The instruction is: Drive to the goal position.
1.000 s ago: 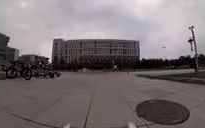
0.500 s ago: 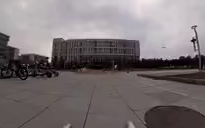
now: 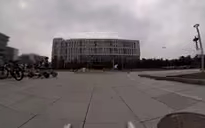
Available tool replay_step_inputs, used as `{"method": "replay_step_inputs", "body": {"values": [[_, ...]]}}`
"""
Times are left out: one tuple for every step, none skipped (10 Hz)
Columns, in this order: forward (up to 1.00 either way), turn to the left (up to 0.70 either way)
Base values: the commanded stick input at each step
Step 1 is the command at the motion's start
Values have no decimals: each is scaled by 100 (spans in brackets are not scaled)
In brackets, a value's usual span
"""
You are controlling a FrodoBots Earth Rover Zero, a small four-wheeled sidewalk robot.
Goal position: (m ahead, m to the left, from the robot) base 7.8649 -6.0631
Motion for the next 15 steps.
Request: {"method": "replay_step_inputs", "body": {"values": [[70, 0], [70, 0], [70, 0], [70, 0], [70, 0], [70, -7], [70, -13], [70, -14], [70, -14], [70, -14], [70, -14], [70, -11], [70, -1], [70, 0], [70, 0]]}}
